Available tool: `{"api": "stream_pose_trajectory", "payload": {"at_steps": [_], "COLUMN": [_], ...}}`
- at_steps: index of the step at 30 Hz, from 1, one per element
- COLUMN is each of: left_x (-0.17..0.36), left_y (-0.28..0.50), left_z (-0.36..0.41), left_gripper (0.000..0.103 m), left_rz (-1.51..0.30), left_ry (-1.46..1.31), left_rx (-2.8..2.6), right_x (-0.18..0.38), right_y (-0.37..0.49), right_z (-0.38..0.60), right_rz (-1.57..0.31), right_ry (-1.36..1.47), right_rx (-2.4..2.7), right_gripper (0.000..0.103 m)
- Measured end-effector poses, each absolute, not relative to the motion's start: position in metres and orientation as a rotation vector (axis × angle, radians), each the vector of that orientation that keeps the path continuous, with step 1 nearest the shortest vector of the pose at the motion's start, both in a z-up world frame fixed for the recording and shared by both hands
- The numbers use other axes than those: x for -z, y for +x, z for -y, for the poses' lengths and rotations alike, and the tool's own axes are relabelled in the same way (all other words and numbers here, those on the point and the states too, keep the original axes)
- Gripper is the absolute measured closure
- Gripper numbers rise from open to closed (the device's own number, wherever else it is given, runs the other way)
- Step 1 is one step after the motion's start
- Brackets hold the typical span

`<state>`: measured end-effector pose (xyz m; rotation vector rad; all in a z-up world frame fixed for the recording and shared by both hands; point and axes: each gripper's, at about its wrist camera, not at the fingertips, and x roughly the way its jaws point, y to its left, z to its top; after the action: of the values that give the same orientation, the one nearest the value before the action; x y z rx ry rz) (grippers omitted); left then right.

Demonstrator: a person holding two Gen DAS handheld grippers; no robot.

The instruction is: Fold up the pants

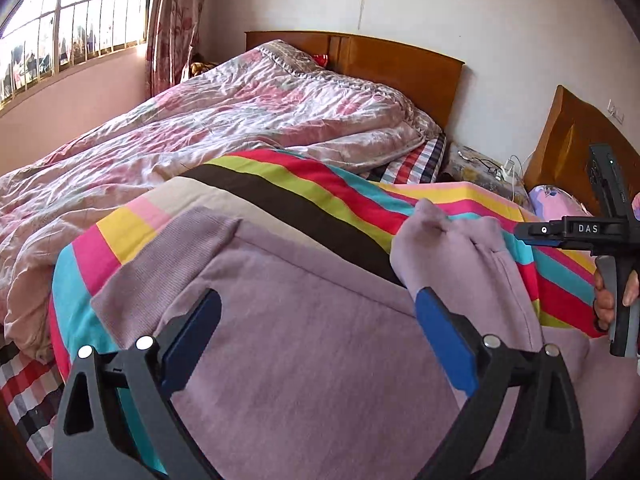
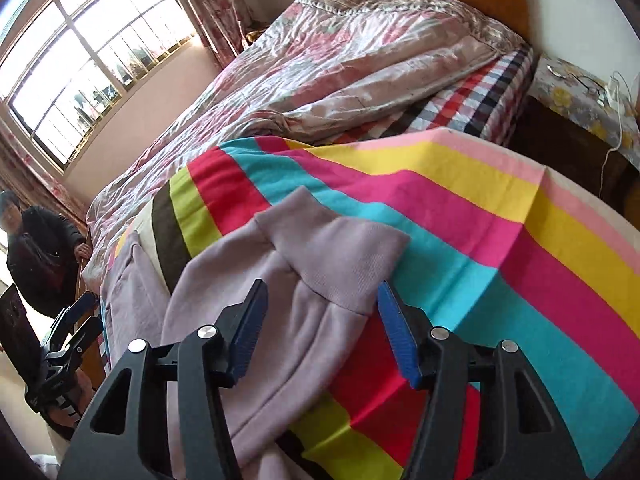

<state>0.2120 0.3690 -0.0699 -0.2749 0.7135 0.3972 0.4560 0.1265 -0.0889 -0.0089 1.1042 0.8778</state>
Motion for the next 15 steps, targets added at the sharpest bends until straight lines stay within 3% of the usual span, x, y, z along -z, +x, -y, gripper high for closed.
{"api": "stream_pose_trajectory", "payload": {"at_steps": [4,15], "left_x": [0.108,0.079], "left_y": [0.217,0.133], "left_z": [-0.379,-0.416], "left_gripper": [0.005,0.005], "left_rz": [-0.812,-0.697], "left_ry": [-0.300,-0.424], "left_rx": [-0.424,-0.502], "right_x": [0.104,0.117], "right_y": [0.456,0.451], "right_z": [-0.137,-0.118], "right_rz": [-1.135,-1.222], "right_ry": [0.025,0.165], "right_rx": [-0.927,-0.911], "right_gripper": [0.061,0.064]}}
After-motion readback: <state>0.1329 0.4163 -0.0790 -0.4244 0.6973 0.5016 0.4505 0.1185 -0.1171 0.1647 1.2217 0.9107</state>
